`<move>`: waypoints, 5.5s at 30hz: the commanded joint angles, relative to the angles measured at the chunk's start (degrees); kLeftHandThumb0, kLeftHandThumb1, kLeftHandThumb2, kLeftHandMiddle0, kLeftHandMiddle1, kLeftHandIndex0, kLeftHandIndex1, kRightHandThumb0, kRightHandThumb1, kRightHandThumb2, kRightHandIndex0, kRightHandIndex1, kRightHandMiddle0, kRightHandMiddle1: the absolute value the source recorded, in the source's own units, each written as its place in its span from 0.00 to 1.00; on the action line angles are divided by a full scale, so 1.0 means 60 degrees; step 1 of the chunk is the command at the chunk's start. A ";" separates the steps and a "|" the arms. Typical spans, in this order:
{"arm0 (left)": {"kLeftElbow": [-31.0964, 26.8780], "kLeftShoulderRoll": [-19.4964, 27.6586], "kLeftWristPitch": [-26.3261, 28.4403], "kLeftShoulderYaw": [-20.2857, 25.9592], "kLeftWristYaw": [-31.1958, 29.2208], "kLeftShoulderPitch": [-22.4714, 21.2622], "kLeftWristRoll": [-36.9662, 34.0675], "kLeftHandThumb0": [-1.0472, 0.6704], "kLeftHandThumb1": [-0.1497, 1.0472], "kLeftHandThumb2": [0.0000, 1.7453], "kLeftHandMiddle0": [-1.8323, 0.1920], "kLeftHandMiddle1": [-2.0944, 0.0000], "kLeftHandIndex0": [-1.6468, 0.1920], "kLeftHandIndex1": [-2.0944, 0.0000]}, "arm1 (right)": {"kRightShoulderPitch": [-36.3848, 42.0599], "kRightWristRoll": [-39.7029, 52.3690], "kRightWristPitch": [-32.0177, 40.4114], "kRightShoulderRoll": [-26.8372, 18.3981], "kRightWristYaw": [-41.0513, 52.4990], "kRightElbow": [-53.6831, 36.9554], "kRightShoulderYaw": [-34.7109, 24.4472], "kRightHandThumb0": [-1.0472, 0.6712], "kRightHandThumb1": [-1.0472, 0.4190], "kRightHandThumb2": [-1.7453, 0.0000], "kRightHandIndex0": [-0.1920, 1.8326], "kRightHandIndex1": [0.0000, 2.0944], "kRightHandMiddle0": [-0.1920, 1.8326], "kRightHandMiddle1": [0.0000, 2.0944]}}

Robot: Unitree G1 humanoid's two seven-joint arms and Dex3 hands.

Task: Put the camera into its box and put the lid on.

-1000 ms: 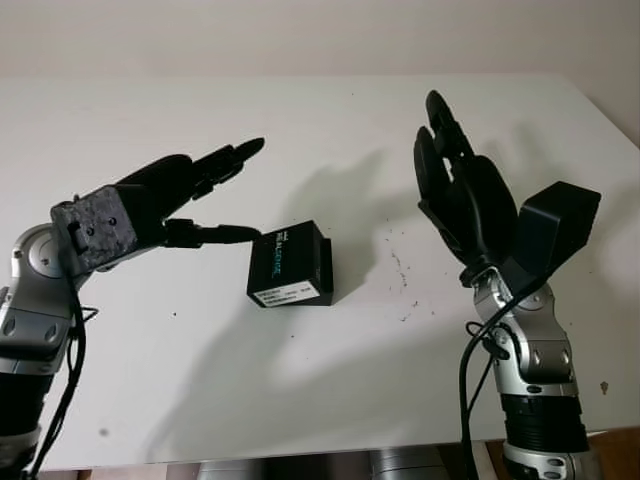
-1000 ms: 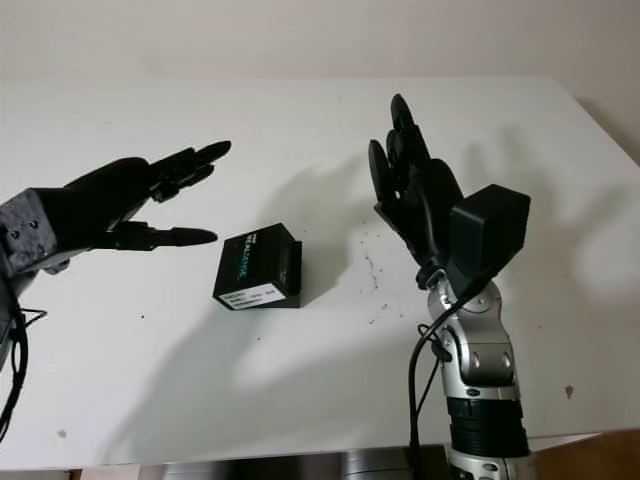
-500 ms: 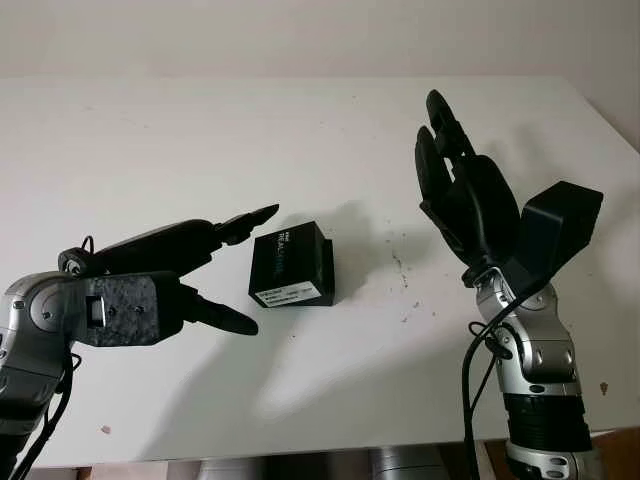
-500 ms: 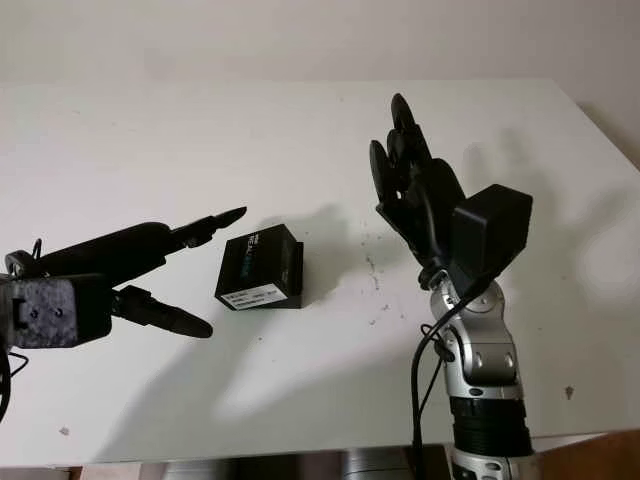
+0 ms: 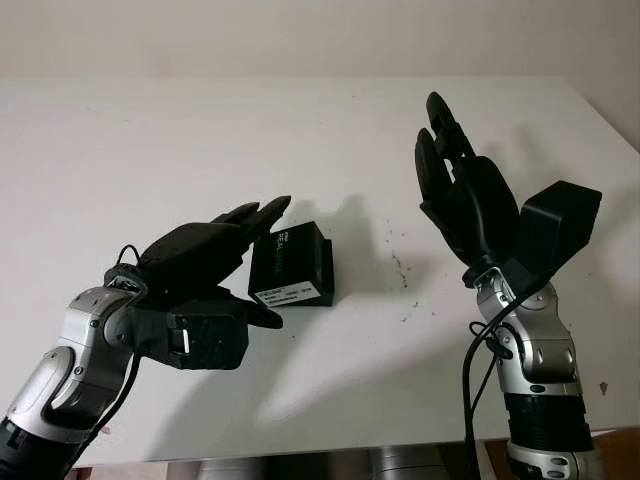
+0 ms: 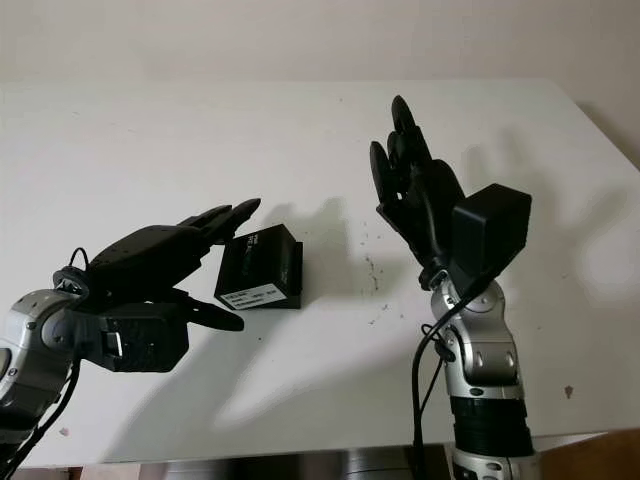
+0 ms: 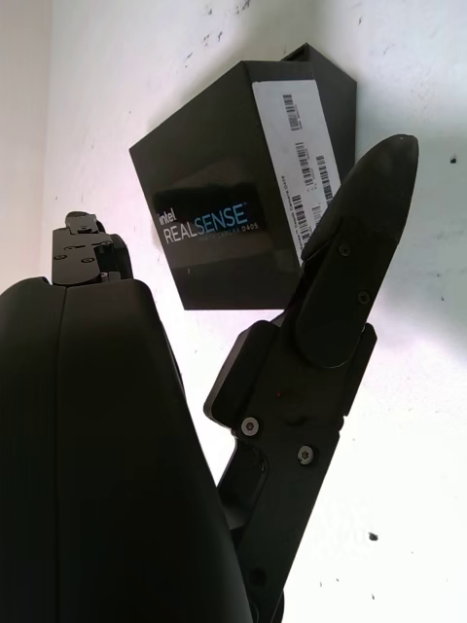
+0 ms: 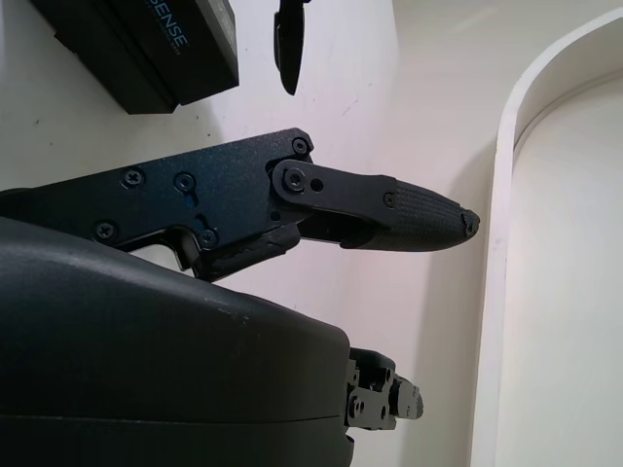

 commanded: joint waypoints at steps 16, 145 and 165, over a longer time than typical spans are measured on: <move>0.0276 -0.0055 -0.0056 0.0039 -0.0195 -0.0124 -0.0005 0.10 0.95 0.03 0.90 0.97 0.93 0.96 | -0.0248 -0.0085 -0.0106 -0.0071 0.0003 0.0103 -0.0038 0.22 0.00 0.68 0.05 0.03 0.07 0.04; -0.0550 -0.1942 0.4205 -0.0413 -0.0162 -0.2140 -0.0807 0.50 0.88 0.03 0.76 0.20 0.74 0.22 | -0.0058 0.0058 0.0213 0.0418 -0.0527 -0.0112 0.0109 0.22 0.00 0.68 0.05 0.03 0.07 0.04; -0.0208 -0.2523 0.4768 -0.0559 0.0738 -0.1916 -0.0672 0.51 0.89 0.03 0.82 0.16 0.78 0.19 | 0.0053 0.0080 -0.0100 0.0616 -0.0421 0.0057 0.0186 0.22 0.00 0.68 0.04 0.02 0.06 0.03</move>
